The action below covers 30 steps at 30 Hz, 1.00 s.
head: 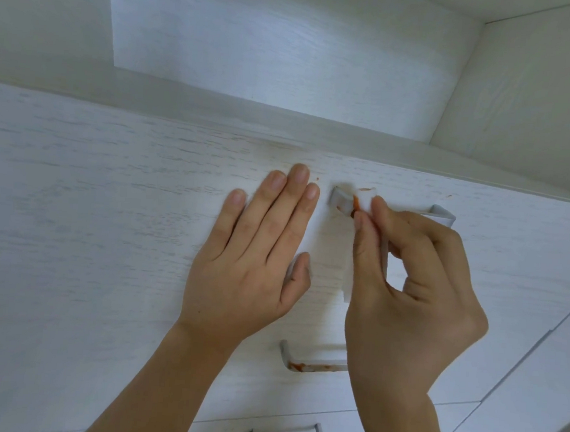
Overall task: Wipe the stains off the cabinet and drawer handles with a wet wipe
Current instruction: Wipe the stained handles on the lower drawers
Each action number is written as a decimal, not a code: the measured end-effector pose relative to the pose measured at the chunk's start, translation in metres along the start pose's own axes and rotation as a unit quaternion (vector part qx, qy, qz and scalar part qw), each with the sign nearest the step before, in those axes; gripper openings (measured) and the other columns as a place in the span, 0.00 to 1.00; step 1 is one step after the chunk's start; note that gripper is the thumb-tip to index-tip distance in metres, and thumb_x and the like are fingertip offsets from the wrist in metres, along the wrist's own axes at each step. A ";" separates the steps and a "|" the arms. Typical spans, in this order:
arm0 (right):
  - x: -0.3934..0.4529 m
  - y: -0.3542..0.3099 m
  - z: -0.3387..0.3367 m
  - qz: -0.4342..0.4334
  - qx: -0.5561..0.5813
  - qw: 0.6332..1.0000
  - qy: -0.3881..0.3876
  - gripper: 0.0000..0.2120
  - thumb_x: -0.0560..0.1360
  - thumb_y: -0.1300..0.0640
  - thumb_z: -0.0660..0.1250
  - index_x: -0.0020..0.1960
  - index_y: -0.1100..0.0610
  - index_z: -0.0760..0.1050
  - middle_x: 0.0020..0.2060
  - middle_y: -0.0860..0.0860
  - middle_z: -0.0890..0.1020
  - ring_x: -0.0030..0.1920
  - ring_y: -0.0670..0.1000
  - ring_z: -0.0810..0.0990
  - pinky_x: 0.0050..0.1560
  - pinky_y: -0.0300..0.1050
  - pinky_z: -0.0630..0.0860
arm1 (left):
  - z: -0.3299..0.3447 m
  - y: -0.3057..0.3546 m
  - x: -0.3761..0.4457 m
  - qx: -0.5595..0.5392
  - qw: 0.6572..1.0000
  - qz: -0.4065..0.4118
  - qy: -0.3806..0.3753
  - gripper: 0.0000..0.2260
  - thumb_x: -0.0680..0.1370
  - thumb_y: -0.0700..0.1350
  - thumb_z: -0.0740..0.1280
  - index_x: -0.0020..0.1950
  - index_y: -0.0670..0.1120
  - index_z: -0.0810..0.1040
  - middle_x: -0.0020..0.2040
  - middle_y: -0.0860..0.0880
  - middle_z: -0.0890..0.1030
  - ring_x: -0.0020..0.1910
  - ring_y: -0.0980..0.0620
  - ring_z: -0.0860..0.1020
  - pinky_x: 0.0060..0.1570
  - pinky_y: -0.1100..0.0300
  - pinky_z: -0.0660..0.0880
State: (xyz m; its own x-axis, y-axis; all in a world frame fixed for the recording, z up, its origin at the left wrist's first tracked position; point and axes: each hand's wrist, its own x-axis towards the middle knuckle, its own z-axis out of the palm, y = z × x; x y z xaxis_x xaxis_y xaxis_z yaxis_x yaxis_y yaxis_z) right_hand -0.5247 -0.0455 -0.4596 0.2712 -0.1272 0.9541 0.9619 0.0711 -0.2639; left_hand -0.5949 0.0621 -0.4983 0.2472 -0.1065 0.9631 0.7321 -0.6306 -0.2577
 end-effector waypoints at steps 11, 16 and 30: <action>0.004 -0.007 -0.002 -0.003 0.015 0.999 -0.037 0.06 0.72 0.63 0.73 0.49 0.60 0.82 0.38 0.51 0.80 0.39 0.43 0.76 0.39 0.26 0.71 | -0.003 -0.003 0.000 -0.013 1.000 0.008 0.009 0.27 0.77 0.47 0.60 0.74 0.38 0.63 0.74 0.43 0.61 0.73 0.47 0.61 0.73 0.51 0.55; 0.003 -0.007 -0.009 0.087 0.057 0.995 -0.009 0.08 0.73 0.61 0.71 0.51 0.53 0.79 0.41 0.46 0.78 0.38 0.39 0.78 0.39 0.31 0.72 | -0.003 -0.004 -0.002 -0.010 1.000 0.014 0.009 0.27 0.77 0.46 0.59 0.74 0.38 0.62 0.74 0.42 0.60 0.73 0.47 0.61 0.73 0.50 0.55; -0.015 -0.015 0.014 0.047 -0.004 0.999 -0.027 0.05 0.71 0.65 0.72 0.46 0.60 0.83 0.36 0.52 0.80 0.38 0.43 0.75 0.40 0.22 0.68 | 0.000 -0.004 -0.005 -0.015 0.999 0.011 0.027 0.29 0.75 0.47 0.62 0.74 0.38 0.63 0.74 0.43 0.62 0.73 0.47 0.63 0.73 0.50 0.56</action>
State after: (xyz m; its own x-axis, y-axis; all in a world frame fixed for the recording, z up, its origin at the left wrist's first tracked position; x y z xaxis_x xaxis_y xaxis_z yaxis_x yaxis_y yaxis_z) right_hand -0.5440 -0.0310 -0.4677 0.3586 -0.0672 0.9311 0.9324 0.0732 -0.3539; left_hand -0.5989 0.0655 -0.5016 0.2275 -0.1607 0.9604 0.7069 -0.6511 -0.2764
